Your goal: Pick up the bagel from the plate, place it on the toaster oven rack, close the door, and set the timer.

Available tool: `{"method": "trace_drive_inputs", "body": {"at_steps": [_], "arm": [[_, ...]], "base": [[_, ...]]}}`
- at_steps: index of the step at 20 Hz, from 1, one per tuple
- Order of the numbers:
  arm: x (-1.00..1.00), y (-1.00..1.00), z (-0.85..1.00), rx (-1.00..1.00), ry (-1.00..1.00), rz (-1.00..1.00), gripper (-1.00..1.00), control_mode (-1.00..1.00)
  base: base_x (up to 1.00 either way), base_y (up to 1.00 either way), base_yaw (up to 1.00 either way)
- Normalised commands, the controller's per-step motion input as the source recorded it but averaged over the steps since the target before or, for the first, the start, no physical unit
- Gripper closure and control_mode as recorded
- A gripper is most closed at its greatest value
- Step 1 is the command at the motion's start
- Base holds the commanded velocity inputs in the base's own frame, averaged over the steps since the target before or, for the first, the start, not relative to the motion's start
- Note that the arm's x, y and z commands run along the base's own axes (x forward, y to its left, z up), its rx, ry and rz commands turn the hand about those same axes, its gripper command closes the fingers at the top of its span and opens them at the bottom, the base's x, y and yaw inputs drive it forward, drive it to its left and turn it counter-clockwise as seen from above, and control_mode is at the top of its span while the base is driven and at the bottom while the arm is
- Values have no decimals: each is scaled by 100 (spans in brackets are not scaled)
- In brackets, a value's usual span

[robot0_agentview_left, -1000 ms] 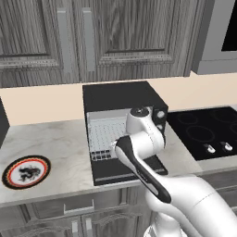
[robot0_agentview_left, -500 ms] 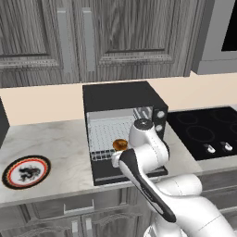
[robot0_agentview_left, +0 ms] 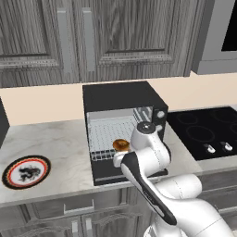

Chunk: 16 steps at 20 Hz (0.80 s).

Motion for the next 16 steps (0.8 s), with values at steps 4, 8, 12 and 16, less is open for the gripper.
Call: {"method": "trace_drive_inputs", "body": {"at_steps": [4,8,12,16], "arm": [[7,0,-15,0,-2,1,-100,-100],[11,0,-24,0,-2,1,-100,-100],[21,0,-24,0,-3,0,-100,-100],[31,0,-18,0,-3,0,-100,-100]], "base": [[0,0,0],[0,0,0],[0,0,0],[0,0,0]]}}
